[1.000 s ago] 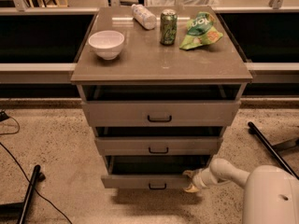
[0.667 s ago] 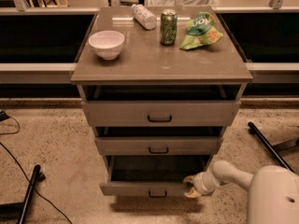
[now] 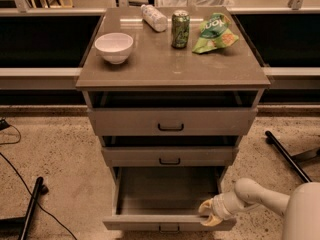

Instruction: Open bottom drawer

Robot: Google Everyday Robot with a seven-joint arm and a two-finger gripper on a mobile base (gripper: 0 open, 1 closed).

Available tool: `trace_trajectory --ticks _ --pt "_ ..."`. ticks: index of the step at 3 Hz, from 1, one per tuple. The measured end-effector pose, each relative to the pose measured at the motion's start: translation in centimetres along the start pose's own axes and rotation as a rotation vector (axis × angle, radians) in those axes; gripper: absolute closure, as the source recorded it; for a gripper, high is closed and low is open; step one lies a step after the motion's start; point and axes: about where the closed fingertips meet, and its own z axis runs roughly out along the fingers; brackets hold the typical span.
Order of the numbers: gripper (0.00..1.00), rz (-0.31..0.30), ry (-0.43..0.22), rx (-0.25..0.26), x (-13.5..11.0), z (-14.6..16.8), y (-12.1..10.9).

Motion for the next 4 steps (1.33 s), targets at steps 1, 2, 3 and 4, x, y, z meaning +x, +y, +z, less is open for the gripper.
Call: trace_trajectory --ticks 1,2,3,4 --pt "0.50 -0.024 -0.043 -0.024 -2.7 -1.4 1.7" --pt "0.51 -0.077 -0.077 0.007 -5.1 -2.5 -0.2" --pt "0.57 -0.104 -0.093 0.055 -5.6 -2.1 -4.1" --pt "0.75 -0.101 -0.069 0.115 -3.8 0.5 -7.3"
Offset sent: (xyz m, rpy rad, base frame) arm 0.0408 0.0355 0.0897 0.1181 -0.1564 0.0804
